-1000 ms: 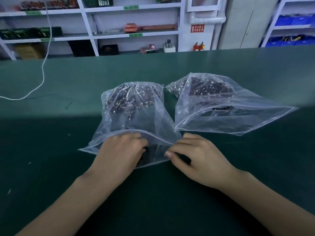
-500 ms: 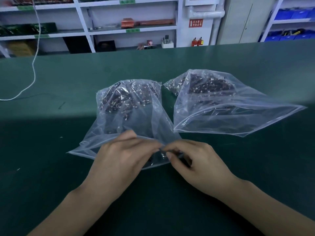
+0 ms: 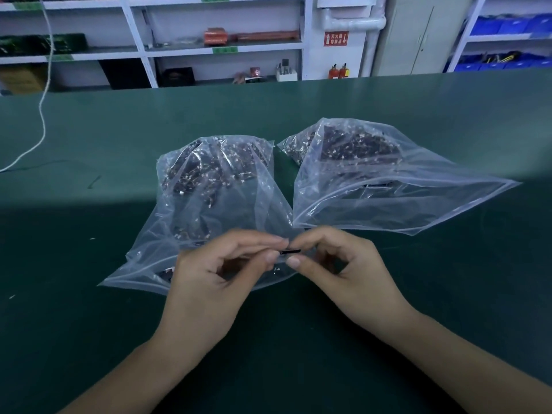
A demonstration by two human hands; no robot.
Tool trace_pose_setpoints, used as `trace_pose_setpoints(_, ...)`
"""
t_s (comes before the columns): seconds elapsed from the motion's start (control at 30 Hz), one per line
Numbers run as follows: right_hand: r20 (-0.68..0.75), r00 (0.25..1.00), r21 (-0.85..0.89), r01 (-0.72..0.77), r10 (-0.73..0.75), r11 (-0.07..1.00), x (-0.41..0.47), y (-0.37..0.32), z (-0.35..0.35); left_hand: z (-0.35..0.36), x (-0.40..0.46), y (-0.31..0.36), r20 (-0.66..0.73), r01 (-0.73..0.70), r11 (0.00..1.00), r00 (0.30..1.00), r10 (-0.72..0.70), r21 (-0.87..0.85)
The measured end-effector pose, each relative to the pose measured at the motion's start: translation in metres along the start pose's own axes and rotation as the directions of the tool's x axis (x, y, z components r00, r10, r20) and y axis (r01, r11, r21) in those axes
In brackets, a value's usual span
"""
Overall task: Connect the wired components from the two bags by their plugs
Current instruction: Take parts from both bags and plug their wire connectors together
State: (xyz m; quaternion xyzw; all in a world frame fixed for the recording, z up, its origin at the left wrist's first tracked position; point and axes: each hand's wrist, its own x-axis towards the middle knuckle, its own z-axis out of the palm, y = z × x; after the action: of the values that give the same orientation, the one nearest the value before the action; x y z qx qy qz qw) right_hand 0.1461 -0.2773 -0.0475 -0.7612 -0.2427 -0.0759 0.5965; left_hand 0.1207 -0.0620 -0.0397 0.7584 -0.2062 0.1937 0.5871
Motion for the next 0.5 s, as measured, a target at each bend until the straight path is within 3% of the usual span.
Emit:
trace_pose_setpoints(0.17, -0.072, 0.997, 0.023, 0.018, -0.016, 1.000, 0.0010, 0.0015, -0.0010, 0.0052, -0.0033, 0.0004, 0.035, -0.055, 0.998, 0.998, 0.055, -0.001)
trace_pose_setpoints(0.3, -0.122, 0.990, -0.007, 0.068, -0.068, 0.998, 0.0001, 0.0016, -0.0023, 0.0016, -0.0016, 0.0001, -0.011, -0.109, 0.981, 0.994, 0.112, 0.158)
trace_pose_setpoints(0.5, -0.069, 0.992, -0.041, 0.103, -0.105, 0.994, 0.0000, -0.0005, -0.0010, -0.0014, 0.0000, -0.0003, -0.019, -0.094, 0.970, 0.995, 0.101, 0.222)
